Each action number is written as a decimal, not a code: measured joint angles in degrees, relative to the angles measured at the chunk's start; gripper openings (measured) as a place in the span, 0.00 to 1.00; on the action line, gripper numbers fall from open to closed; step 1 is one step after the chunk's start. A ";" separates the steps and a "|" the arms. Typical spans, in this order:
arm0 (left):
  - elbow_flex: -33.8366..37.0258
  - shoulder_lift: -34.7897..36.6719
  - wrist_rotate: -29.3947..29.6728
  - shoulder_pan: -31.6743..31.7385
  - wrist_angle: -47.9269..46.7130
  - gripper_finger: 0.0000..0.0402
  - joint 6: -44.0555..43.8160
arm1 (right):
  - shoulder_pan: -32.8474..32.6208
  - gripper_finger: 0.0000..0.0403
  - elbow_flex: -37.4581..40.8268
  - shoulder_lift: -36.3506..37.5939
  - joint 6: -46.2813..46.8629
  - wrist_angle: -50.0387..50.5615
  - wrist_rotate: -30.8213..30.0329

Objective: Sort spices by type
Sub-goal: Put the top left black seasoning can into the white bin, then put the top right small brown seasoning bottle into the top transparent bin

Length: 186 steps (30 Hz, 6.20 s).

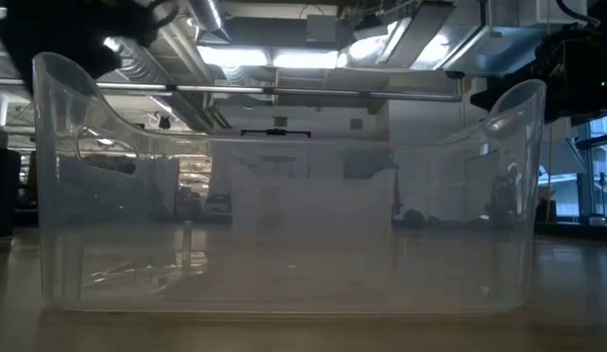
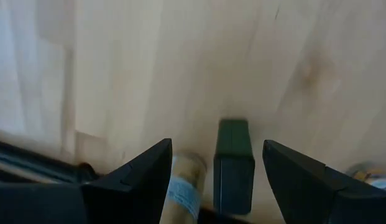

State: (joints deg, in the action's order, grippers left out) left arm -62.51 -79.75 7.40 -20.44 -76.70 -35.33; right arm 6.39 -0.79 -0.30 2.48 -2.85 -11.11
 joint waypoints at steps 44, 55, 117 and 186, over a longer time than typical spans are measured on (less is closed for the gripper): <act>13.16 -0.05 -8.70 -2.30 7.17 0.57 -7.04 | 0.00 0.03 -0.01 -0.01 -0.04 0.33 -0.02; 13.16 0.00 -9.84 -2.28 9.42 0.33 -6.22 | 0.00 0.03 -0.01 0.00 -0.05 0.33 -0.02; -45.97 -29.06 9.31 48.10 17.02 0.32 32.74 | 0.00 0.03 0.04 -0.33 -10.31 -2.38 -4.48; -54.21 -47.97 2.66 54.27 18.64 0.52 34.60 | 0.00 0.03 -0.03 -0.33 -11.80 0.15 -7.24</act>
State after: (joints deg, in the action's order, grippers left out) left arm -116.71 -127.71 10.06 33.83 -58.06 -0.73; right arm 6.39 -0.82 -0.62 -9.32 -2.70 -18.35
